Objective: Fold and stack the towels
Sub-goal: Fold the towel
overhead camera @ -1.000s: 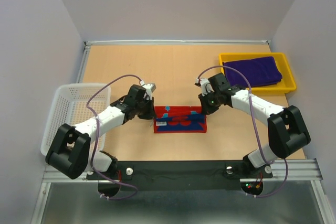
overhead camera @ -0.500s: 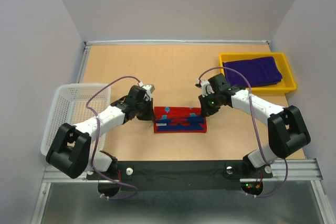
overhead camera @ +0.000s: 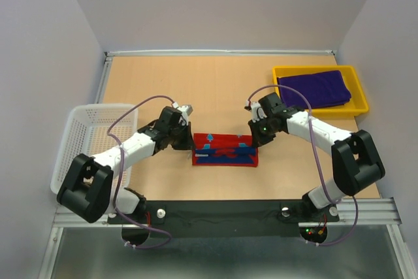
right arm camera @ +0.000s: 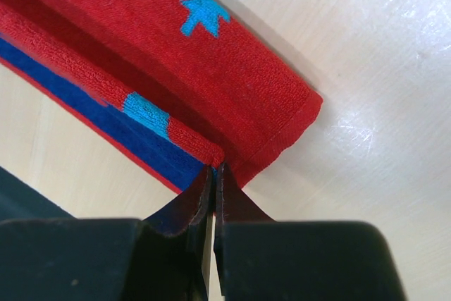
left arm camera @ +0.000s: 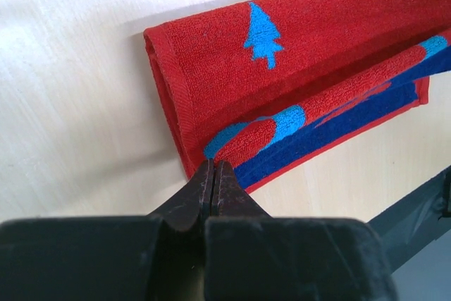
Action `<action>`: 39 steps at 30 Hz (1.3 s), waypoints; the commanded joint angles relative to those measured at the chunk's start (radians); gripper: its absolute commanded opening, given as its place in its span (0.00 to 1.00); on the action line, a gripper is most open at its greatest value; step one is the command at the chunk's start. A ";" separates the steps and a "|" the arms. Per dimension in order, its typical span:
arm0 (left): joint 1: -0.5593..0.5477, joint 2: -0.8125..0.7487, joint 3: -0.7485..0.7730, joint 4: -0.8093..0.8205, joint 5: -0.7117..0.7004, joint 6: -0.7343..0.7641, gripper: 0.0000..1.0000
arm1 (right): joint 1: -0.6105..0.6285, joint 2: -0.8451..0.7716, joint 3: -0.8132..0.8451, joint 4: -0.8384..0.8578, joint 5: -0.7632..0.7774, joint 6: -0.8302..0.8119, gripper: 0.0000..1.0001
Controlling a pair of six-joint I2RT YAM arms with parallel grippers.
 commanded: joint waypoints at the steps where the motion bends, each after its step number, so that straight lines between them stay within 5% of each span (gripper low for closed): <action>1: -0.005 0.024 -0.044 0.039 0.010 -0.018 0.00 | 0.002 0.019 0.004 -0.031 0.074 0.010 0.04; 6: -0.005 0.025 -0.060 0.037 -0.009 -0.036 0.06 | 0.002 0.005 0.001 -0.031 0.027 0.007 0.14; 7: -0.005 0.013 -0.060 0.036 -0.010 -0.039 0.12 | 0.002 -0.007 -0.001 -0.032 0.015 0.009 0.25; 9: -0.007 -0.008 -0.060 0.027 -0.015 -0.046 0.26 | 0.001 -0.024 0.006 -0.037 -0.027 0.014 0.32; 10: -0.007 -0.039 -0.055 0.011 -0.022 -0.050 0.43 | 0.004 -0.051 0.009 -0.046 -0.044 0.041 0.37; 13: -0.013 -0.126 -0.043 -0.041 -0.036 -0.056 0.64 | 0.037 -0.101 0.027 -0.069 -0.078 0.046 0.43; 16: -0.016 -0.224 -0.052 -0.064 -0.021 -0.078 0.72 | 0.045 -0.151 0.047 -0.089 -0.137 0.086 0.44; 19: -0.019 -0.310 -0.069 -0.062 -0.019 -0.128 0.72 | 0.045 -0.179 0.055 -0.091 -0.203 0.122 0.44; 25: -0.039 -0.350 -0.061 -0.032 -0.015 -0.226 0.72 | 0.045 -0.202 0.035 -0.005 -0.098 0.240 0.43; 31: -0.117 -0.268 -0.052 0.066 -0.059 -0.289 0.51 | 0.045 -0.312 -0.184 0.288 -0.084 0.460 0.42; 39: -0.197 -0.130 -0.172 0.241 -0.136 -0.406 0.29 | 0.045 -0.345 -0.427 0.448 -0.061 0.552 0.41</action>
